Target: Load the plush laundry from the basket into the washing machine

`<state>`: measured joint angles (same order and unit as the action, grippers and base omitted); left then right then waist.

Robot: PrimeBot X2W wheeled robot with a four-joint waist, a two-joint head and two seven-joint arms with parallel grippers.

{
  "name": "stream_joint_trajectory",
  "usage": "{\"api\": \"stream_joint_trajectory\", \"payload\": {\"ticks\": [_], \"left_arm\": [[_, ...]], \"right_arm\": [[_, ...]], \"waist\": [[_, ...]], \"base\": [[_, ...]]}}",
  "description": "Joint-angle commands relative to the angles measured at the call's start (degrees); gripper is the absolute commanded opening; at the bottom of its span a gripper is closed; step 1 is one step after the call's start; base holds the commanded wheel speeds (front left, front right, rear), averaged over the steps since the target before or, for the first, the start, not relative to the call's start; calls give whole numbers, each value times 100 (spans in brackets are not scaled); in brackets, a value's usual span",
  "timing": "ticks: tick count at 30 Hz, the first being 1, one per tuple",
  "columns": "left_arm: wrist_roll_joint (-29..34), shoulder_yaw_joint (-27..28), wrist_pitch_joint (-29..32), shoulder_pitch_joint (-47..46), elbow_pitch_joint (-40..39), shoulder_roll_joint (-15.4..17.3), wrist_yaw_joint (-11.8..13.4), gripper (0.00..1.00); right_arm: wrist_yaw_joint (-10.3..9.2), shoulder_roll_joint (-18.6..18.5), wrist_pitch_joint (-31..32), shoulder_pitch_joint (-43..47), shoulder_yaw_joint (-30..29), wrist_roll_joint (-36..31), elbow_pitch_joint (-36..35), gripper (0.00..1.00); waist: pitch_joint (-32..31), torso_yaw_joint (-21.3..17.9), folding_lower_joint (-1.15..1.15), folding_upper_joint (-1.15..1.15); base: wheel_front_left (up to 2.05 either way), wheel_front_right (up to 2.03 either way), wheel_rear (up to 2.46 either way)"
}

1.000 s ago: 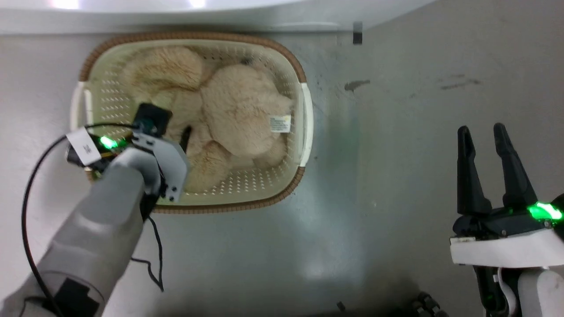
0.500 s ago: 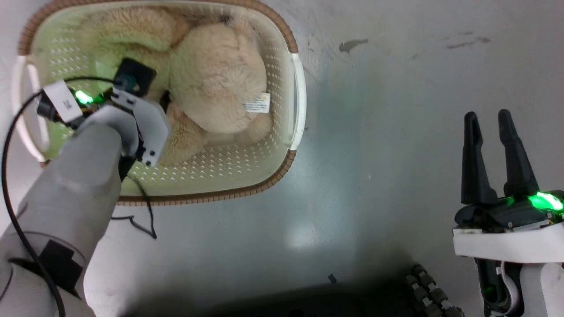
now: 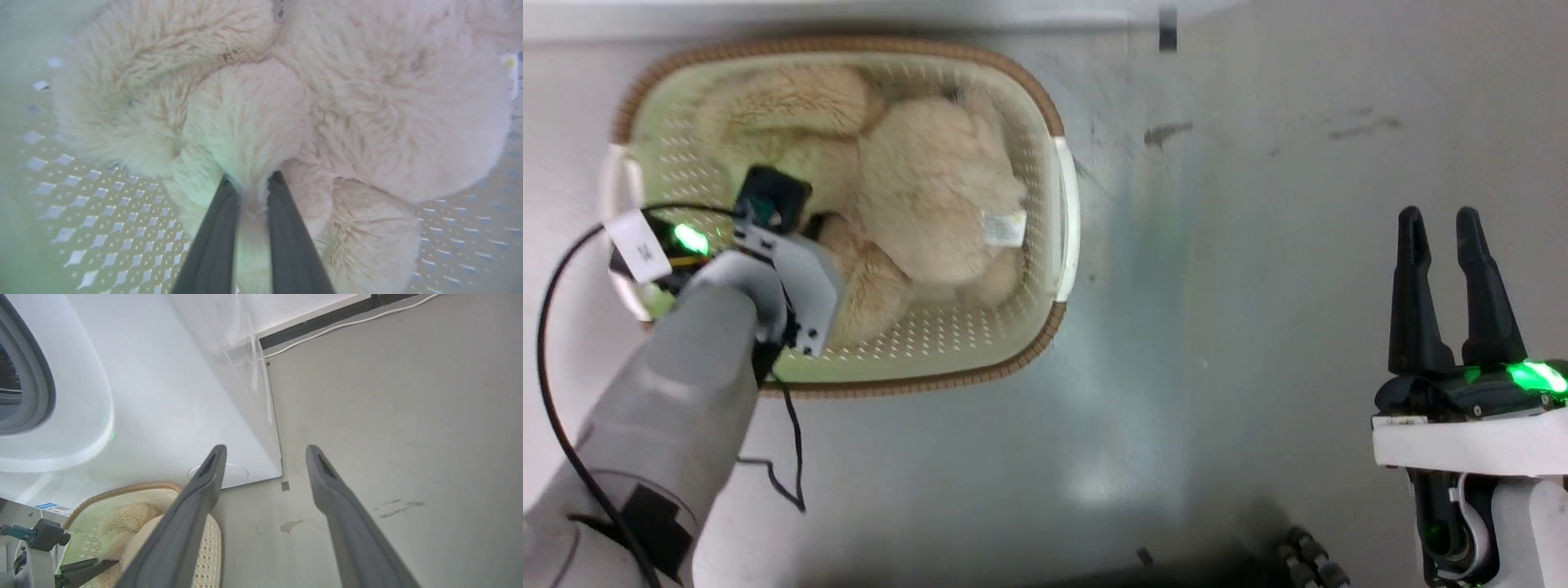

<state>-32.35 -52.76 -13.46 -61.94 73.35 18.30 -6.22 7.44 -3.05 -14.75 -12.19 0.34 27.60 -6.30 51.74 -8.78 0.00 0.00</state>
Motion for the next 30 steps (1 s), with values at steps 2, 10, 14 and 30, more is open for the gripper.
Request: {"api": "stream_joint_trajectory", "payload": {"ticks": [2,10,14,30], "left_arm": [[-81,53,-91,190,-34,-44,36,0],[-138,402,-151,970,-899,-100,265,0],[1,677,-152,1555,-1623,-41,405,0],[1046,2191,-153,3449,-4447,0,874,0]], "right_arm": [[5,17,-25,56,-38,-57,38,100],[5,17,-25,346,-155,-183,151,100],[5,17,-25,518,-222,-242,199,100],[5,17,-25,1141,-294,-354,223,100]], "waist": [[-534,207,0,0],[-1723,592,0,0],[-2272,788,0,0],[-3420,1323,0,0]], "base": [[0,0,0],[0,0,0],[0,0,0],[0,0,0]]}}
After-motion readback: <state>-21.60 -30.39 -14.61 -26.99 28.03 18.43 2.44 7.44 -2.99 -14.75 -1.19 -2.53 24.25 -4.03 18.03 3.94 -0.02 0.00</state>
